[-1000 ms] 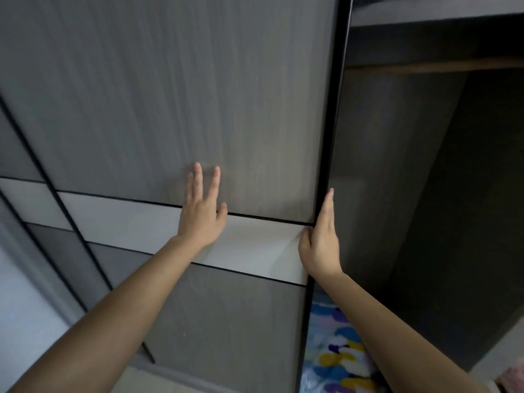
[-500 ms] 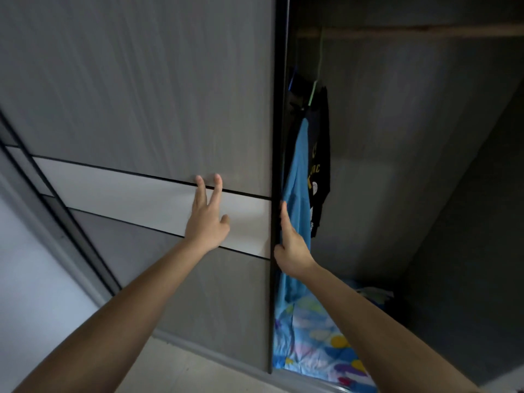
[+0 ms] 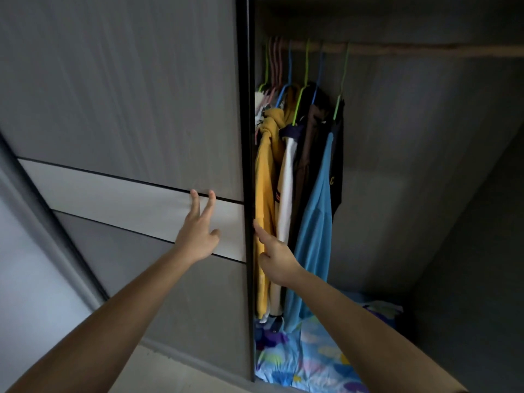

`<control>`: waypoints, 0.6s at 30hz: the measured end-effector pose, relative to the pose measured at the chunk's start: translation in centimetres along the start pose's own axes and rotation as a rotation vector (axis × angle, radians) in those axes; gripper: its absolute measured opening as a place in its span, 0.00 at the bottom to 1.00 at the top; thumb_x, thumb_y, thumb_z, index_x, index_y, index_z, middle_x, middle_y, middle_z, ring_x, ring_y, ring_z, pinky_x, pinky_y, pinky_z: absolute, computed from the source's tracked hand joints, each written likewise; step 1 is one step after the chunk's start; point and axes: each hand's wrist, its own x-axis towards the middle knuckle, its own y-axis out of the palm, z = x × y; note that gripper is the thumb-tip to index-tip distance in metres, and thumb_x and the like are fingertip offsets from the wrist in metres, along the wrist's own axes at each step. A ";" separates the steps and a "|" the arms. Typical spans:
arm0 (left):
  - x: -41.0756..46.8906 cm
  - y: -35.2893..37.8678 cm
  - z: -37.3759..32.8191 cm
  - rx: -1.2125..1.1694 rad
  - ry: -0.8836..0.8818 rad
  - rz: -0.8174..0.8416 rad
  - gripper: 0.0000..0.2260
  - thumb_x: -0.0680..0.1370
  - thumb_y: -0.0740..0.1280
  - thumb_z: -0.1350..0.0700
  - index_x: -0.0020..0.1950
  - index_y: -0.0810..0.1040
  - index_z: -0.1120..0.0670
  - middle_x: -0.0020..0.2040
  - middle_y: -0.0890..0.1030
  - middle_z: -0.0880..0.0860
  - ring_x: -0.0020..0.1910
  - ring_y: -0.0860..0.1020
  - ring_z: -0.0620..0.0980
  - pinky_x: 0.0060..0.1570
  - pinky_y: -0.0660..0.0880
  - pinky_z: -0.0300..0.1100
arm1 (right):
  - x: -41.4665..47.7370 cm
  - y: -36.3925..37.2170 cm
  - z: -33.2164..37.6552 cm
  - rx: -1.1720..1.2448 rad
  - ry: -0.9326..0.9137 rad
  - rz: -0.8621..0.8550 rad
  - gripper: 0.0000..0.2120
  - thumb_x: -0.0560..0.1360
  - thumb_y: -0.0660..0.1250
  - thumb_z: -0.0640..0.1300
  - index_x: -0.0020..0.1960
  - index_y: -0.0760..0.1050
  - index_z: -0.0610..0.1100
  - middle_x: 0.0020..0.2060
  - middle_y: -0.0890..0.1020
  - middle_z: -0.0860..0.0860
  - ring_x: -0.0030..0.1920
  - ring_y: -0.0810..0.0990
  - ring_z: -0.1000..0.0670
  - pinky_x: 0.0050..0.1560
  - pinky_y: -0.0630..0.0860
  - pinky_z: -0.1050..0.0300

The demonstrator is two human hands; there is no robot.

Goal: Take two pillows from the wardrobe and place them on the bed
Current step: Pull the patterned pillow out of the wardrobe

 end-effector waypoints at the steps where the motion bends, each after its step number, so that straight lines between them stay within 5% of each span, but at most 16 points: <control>1: -0.1 -0.2 -0.1 -0.011 -0.013 -0.031 0.38 0.77 0.64 0.57 0.79 0.43 0.44 0.80 0.37 0.54 0.77 0.56 0.59 0.62 0.71 0.50 | 0.0 0.0 0.0 -0.029 -0.014 0.003 0.38 0.75 0.54 0.36 0.80 0.47 0.56 0.73 0.69 0.45 0.71 0.70 0.46 0.64 0.69 0.60; 5: -1.1 0.1 -1.9 0.048 0.269 -0.340 0.25 0.78 0.62 0.53 0.75 0.63 0.53 0.74 0.65 0.59 0.69 0.67 0.59 0.61 0.73 0.57 | -0.7 -0.8 -0.9 -0.148 -0.019 -0.059 0.32 0.76 0.55 0.36 0.78 0.56 0.52 0.74 0.70 0.46 0.67 0.75 0.46 0.67 0.74 0.52; 8: -1.4 1.9 -4.4 0.092 0.561 -0.414 0.22 0.79 0.62 0.52 0.72 0.68 0.56 0.71 0.68 0.60 0.68 0.70 0.59 0.64 0.70 0.52 | -2.3 -2.3 -2.8 -0.222 0.045 -0.134 0.29 0.78 0.56 0.39 0.77 0.60 0.51 0.73 0.70 0.47 0.71 0.70 0.47 0.69 0.69 0.54; 12: -1.8 5.7 -8.1 0.061 0.805 -0.359 0.22 0.79 0.63 0.53 0.72 0.69 0.56 0.72 0.67 0.62 0.71 0.67 0.59 0.68 0.65 0.53 | -6.0 -5.3 -6.7 -0.326 0.196 -0.219 0.28 0.76 0.59 0.39 0.76 0.63 0.48 0.70 0.74 0.45 0.68 0.74 0.43 0.66 0.72 0.49; 16: -2.1 10.2 -12.1 0.025 0.901 -0.208 0.21 0.79 0.63 0.53 0.71 0.70 0.58 0.71 0.69 0.63 0.70 0.68 0.60 0.66 0.67 0.57 | -11.3 -8.7 -11.4 -0.384 0.396 -0.266 0.21 0.74 0.63 0.39 0.66 0.70 0.40 0.60 0.79 0.40 0.61 0.78 0.38 0.57 0.75 0.45; 18: -1.9 12.8 -14.3 0.014 0.933 -0.125 0.21 0.79 0.62 0.53 0.71 0.70 0.57 0.71 0.69 0.63 0.69 0.68 0.61 0.66 0.67 0.56 | -14.2 -10.4 -13.7 -0.393 0.477 -0.303 0.22 0.74 0.64 0.40 0.67 0.71 0.39 0.61 0.79 0.40 0.63 0.77 0.39 0.60 0.74 0.46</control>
